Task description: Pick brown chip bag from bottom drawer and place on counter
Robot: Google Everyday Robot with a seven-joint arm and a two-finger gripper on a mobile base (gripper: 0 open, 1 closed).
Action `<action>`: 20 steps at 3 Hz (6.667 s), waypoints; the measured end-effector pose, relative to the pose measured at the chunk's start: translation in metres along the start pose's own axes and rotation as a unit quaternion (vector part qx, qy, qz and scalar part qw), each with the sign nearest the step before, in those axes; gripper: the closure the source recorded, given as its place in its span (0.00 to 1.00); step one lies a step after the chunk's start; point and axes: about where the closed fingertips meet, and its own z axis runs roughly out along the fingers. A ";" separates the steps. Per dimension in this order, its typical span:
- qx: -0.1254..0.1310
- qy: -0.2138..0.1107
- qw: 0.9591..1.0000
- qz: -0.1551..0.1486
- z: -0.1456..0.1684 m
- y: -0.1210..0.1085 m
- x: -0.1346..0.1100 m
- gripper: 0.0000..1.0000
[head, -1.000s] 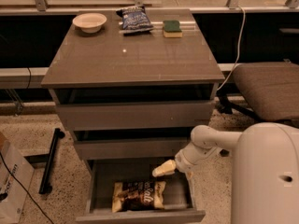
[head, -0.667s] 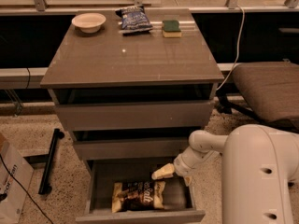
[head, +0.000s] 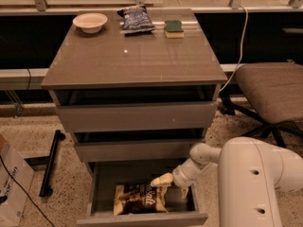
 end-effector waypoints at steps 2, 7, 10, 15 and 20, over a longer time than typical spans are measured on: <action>-0.062 0.031 0.997 -0.041 0.064 0.022 -0.011 0.00; -0.079 0.059 0.995 0.029 0.142 -0.010 -0.009 0.42; -0.085 0.022 0.996 0.028 0.117 0.002 -0.016 1.00; 0.017 -0.090 0.965 -0.244 -0.122 0.130 0.094 1.00; 0.250 -0.312 0.727 -0.559 -0.469 0.319 0.134 1.00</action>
Offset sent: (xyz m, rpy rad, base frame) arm -0.0035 0.0877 -0.0542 0.2291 0.0137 0.1137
